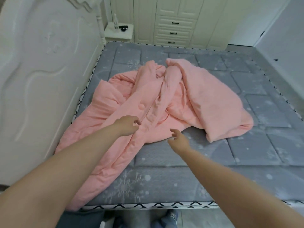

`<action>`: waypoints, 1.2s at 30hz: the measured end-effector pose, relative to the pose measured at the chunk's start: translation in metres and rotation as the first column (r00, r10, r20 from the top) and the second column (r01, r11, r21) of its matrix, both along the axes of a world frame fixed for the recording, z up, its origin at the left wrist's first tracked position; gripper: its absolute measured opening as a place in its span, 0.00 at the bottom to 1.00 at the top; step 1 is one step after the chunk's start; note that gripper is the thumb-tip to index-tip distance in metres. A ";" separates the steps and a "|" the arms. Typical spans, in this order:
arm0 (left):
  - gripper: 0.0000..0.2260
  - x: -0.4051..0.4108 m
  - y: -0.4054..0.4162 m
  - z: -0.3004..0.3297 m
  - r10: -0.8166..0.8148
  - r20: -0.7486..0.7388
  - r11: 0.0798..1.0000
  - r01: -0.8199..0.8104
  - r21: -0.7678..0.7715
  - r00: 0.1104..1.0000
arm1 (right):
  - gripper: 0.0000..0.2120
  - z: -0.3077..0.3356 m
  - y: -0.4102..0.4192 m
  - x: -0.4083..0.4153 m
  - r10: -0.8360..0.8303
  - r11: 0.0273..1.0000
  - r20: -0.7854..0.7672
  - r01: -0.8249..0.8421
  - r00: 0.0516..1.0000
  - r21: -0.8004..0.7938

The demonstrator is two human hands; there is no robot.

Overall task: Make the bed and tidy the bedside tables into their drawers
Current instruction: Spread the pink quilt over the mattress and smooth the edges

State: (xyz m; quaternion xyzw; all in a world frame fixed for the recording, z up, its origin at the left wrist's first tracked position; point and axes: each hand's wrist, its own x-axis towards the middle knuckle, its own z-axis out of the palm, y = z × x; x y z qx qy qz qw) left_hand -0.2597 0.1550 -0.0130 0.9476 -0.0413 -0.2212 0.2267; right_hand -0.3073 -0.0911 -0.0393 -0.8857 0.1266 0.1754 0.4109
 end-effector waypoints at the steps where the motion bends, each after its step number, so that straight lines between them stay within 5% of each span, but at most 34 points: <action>1: 0.20 0.006 -0.014 0.004 -0.023 -0.007 0.999 0.023 0.025 1.000 | 0.26 0.002 -0.016 0.004 -0.022 1.000 0.001 0.022 1.000 0.010; 9: 0.24 0.029 -0.098 0.000 0.088 0.009 0.996 -0.089 0.026 0.996 | 0.24 -0.003 -0.111 0.040 -0.092 0.991 -0.008 0.093 0.996 0.100; 15: 0.14 0.040 -0.147 -0.019 0.350 -0.045 0.917 -0.352 -0.190 0.936 | 0.25 -0.019 -0.144 0.060 -0.103 0.988 0.000 0.102 0.995 0.119; 20: 0.13 0.058 -0.153 -0.022 0.452 -0.054 0.872 -0.454 -0.184 0.890 | 0.25 -0.024 -0.148 0.072 -0.103 0.976 -0.004 0.101 0.995 0.194; 28: 0.19 0.105 -0.159 -0.045 0.642 -0.269 0.632 -0.694 -0.344 0.718 | 0.25 -0.025 -0.145 0.099 -0.112 0.972 0.014 0.107 0.994 0.210; 36: 0.28 0.178 -0.163 -0.076 0.515 -0.137 0.825 -0.533 -0.188 0.846 | 0.24 -0.036 -0.138 0.142 -0.176 0.958 -0.007 0.173 0.984 0.227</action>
